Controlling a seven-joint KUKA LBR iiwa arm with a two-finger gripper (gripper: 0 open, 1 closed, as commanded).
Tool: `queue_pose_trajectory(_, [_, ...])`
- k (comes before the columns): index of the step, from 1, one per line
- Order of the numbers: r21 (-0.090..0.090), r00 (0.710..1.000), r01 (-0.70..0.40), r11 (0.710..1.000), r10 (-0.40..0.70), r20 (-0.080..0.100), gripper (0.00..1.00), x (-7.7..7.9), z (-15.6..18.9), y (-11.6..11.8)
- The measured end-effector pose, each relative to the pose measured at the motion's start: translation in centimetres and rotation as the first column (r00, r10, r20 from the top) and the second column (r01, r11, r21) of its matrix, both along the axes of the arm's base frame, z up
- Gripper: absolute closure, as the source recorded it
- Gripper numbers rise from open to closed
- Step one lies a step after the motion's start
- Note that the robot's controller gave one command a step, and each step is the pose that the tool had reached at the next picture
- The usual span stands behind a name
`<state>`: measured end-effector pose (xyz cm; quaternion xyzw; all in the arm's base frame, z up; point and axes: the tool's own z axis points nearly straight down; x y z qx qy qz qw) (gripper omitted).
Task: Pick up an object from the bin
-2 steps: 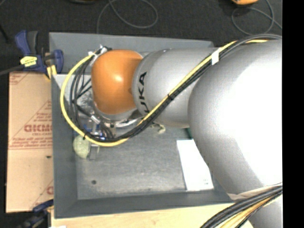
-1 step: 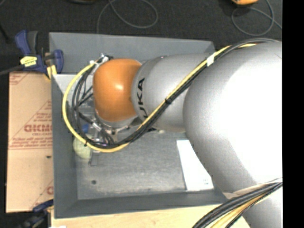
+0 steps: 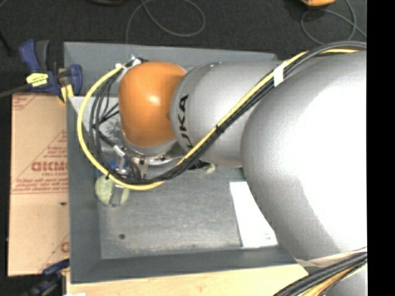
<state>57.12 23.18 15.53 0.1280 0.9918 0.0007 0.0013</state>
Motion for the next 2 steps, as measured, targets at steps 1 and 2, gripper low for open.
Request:
queue_pose_trajectory(1, [-0.002, 0.999, -0.049, 0.999, 0.049, -0.001, 0.0, 0.47, -8.8, 0.56])
queue_pose_trajectory(2, [0.0, 0.984, 0.177, 0.984, -0.177, -0.002, 1.0, -0.17, -8.45, -0.25])
